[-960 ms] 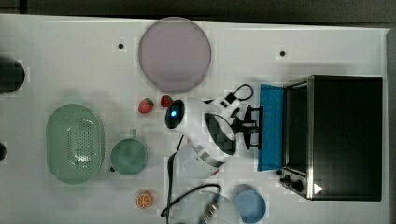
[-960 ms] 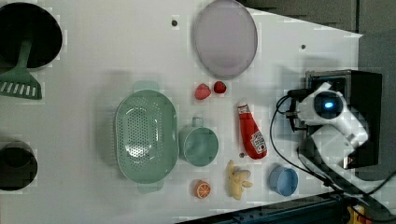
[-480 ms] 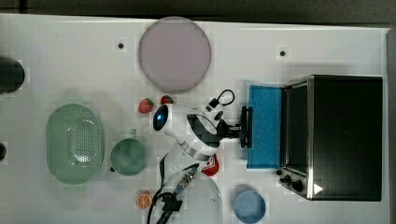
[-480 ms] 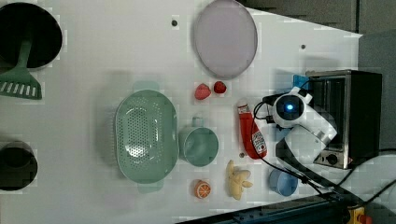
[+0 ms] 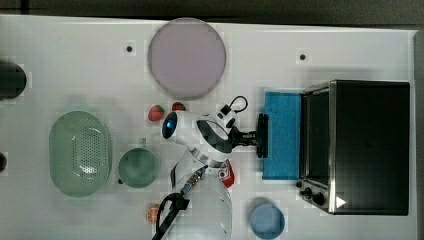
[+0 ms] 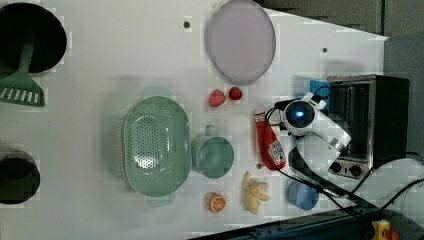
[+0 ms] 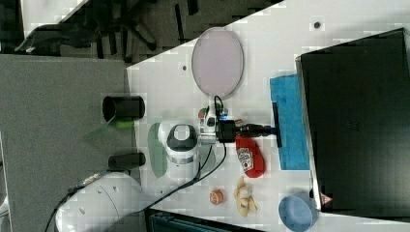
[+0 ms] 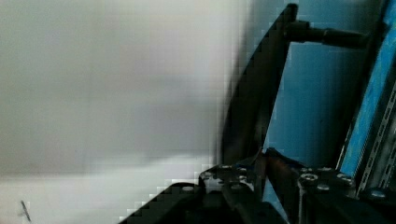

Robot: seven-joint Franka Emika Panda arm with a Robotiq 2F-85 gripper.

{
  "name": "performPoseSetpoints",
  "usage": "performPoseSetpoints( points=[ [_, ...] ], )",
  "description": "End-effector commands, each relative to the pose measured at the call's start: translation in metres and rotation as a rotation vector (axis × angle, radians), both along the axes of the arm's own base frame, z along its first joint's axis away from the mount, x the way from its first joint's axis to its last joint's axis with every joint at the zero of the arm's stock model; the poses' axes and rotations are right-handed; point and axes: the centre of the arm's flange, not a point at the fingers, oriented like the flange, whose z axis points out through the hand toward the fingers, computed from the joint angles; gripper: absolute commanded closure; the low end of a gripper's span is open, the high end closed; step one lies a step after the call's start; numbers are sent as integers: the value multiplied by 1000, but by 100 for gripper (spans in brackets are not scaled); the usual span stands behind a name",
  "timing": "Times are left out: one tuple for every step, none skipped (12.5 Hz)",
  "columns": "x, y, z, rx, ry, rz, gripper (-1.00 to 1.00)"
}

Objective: Flap open oven.

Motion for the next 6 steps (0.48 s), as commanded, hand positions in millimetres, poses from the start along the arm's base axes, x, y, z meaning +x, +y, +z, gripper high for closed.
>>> performPoseSetpoints(
  points=[
    [39,13,48,127,-208,-93,65],
    [46,15,70,184,-262,-193,65],
    [52,15,96,240,-311,-307,65],
    [57,15,125,297,-358,-421,65],
    [62,13,160,366,-410,-536,65],
    [64,10,196,433,-449,-640,65]
  ],
)
